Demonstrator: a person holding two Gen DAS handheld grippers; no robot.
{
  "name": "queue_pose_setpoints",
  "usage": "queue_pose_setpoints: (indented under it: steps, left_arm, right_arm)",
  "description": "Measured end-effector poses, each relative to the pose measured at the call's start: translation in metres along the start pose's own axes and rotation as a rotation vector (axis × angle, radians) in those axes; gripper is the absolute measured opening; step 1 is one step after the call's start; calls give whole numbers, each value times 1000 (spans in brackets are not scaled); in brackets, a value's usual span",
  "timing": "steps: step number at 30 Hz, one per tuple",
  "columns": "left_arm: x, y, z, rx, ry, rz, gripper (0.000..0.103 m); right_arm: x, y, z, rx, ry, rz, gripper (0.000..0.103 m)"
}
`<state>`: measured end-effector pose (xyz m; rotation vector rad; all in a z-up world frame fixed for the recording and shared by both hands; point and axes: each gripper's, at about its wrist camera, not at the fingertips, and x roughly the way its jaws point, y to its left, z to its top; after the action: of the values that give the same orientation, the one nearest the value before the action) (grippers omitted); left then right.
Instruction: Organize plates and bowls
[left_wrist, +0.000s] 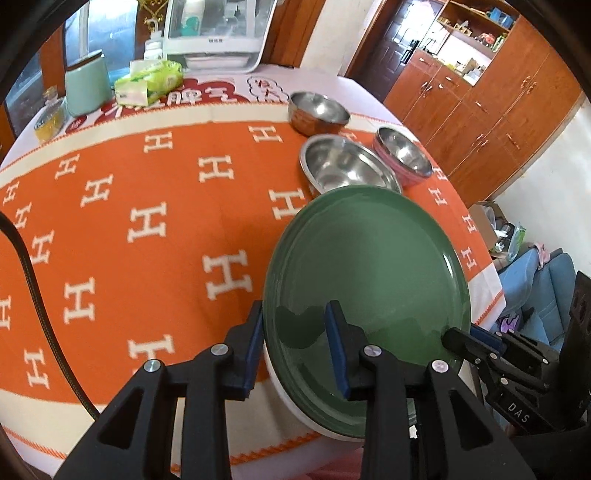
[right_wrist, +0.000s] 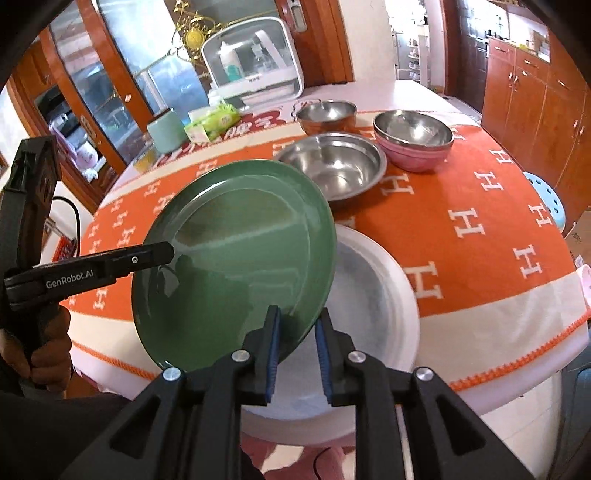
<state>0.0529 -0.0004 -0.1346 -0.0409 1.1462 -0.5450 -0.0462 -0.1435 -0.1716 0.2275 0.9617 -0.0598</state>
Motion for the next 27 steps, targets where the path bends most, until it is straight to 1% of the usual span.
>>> queue_pose_setpoints:
  steps: [5,8,12,17,24,27]
  left_arm:
    - [16,-13,-9,-16,40,20,31]
    - [28,-22,-17,-24,75,37,31]
    - [37,-30,-21,-35,99,60,31]
    - [46,-38,-25,-43,128,81,31]
    - [52,-41,-26,-70,144,114,33]
    - [51,-39,-28,-98,139,112,34]
  right_arm:
    - [4,-16,-4,-34,48,2,21]
    - [9,-25,-6,-54,81,0,23]
    - [14,-34,-6,-80,115,6,24]
    - [21,-41,-7,-119,153,6,30]
    - [28,-43,-10,-158,190,29,34]
    - [29,-43,-11,-181,195,37,35]
